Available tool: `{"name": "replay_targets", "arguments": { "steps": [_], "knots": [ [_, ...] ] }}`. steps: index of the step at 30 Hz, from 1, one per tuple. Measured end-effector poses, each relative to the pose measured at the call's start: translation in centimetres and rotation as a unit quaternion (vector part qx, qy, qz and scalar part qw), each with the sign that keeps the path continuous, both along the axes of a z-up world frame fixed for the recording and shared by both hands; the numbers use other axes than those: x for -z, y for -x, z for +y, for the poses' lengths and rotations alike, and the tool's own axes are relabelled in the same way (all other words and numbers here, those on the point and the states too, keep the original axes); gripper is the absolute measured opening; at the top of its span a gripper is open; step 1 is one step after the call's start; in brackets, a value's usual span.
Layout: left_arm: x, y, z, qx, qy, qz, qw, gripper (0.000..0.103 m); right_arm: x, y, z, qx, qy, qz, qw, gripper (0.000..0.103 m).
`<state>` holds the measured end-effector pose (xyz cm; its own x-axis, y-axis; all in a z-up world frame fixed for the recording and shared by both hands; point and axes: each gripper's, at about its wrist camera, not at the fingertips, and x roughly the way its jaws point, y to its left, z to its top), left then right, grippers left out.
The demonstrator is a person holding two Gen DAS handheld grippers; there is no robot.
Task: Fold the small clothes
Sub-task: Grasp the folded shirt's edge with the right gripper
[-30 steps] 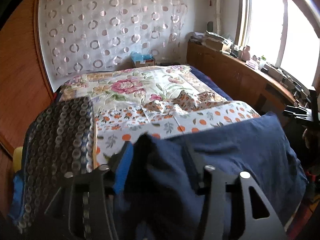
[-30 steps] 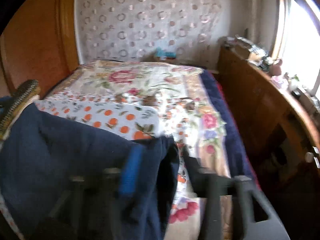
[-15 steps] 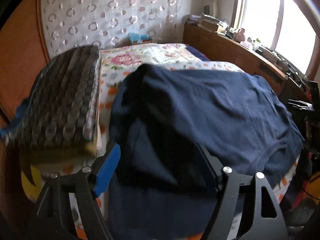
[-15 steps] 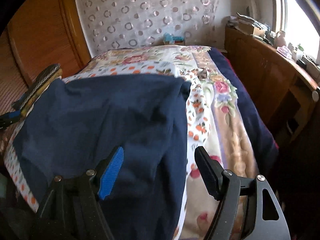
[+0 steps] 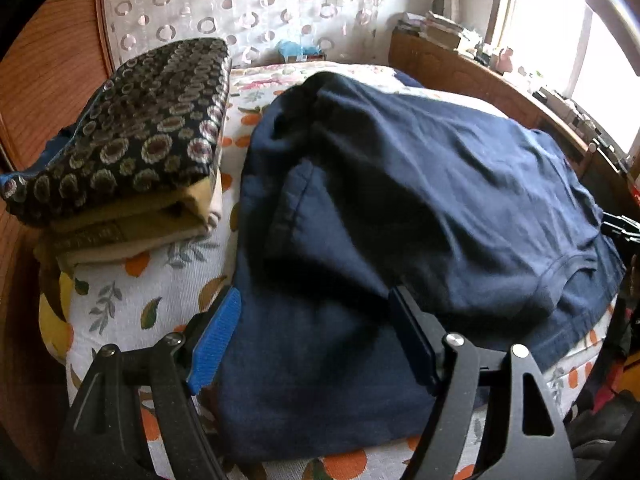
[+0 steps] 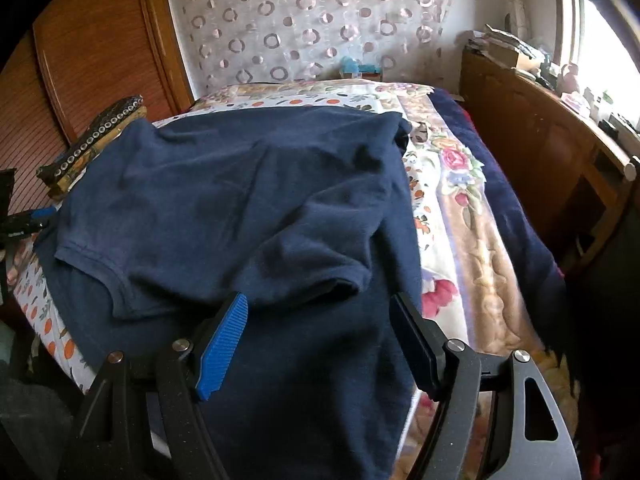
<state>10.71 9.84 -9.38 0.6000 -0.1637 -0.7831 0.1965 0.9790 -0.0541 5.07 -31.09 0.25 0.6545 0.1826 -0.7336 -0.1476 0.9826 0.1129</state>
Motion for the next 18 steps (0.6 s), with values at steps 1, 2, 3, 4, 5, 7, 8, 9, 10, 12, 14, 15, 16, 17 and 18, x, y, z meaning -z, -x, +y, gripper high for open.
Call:
{"name": "replay_targets", "arguments": {
  "steps": [1,2,3,4,5,7,8,9,10,12,14,15,16,17,18],
  "knots": [
    [0.2,0.0,-0.1,0.001,-0.005,-0.002,1.0000,0.077,0.0,-0.2,-0.1,0.001,-0.002,0.001,1.000,0.075],
    [0.2,0.0,-0.1,0.001,-0.009,-0.003,1.0000,0.077,0.2,-0.4,-0.2,0.001,-0.002,0.001,1.000,0.075],
    [0.2,-0.1,-0.2,0.000,-0.013,-0.004,0.9999,0.077,0.3,-0.6,-0.3,0.001,-0.004,0.002,1.000,0.075],
    [0.4,-0.1,-0.3,-0.002,-0.021,-0.008,0.9997,0.077,0.5,-0.9,-0.3,0.003,-0.008,0.004,1.000,0.075],
    [0.5,0.0,-0.3,-0.001,-0.025,-0.012,0.9996,0.078,0.7,-1.0,-0.5,0.004,-0.018,0.004,1.000,0.075],
    [0.5,-0.1,-0.2,-0.002,-0.022,-0.011,0.9997,0.079,0.7,-1.1,-0.5,0.003,-0.031,-0.001,1.000,0.075],
    [0.5,-0.1,-0.1,-0.002,-0.022,-0.010,0.9997,0.079,0.7,-1.2,-0.5,0.004,-0.029,-0.004,1.000,0.075],
    [0.5,-0.2,-0.1,-0.003,-0.022,-0.010,0.9997,0.079,0.7,-1.3,-0.4,0.004,-0.026,-0.008,1.000,0.075],
    [0.4,-0.2,0.0,-0.004,-0.023,-0.010,0.9997,0.080,0.7,-1.4,-0.4,0.003,-0.026,-0.010,1.000,0.075],
    [0.4,-0.2,0.0,-0.004,-0.024,-0.009,0.9997,0.080,1.0,-1.5,-0.4,0.001,-0.029,-0.010,1.000,0.075],
    [0.4,-0.3,0.0,-0.002,-0.023,-0.007,0.9997,0.080,1.7,-1.9,-0.3,0.006,-0.021,-0.008,1.000,0.075],
    [0.4,-0.3,0.0,-0.001,-0.023,-0.006,0.9997,0.080,1.9,-1.9,0.0,0.007,-0.018,-0.010,1.000,0.075],
    [0.4,-0.4,0.1,-0.001,-0.023,-0.004,0.9997,0.080,1.9,-1.8,0.2,0.007,-0.017,-0.015,1.000,0.075],
    [0.4,-0.4,0.1,-0.002,-0.023,-0.002,0.9997,0.080,2.0,-1.8,0.2,0.007,-0.014,-0.018,1.000,0.075],
    [0.3,-0.4,0.1,-0.003,-0.023,-0.001,0.9997,0.080,2.1,-1.7,0.4,0.007,-0.011,-0.021,1.000,0.075]
  ]
}}
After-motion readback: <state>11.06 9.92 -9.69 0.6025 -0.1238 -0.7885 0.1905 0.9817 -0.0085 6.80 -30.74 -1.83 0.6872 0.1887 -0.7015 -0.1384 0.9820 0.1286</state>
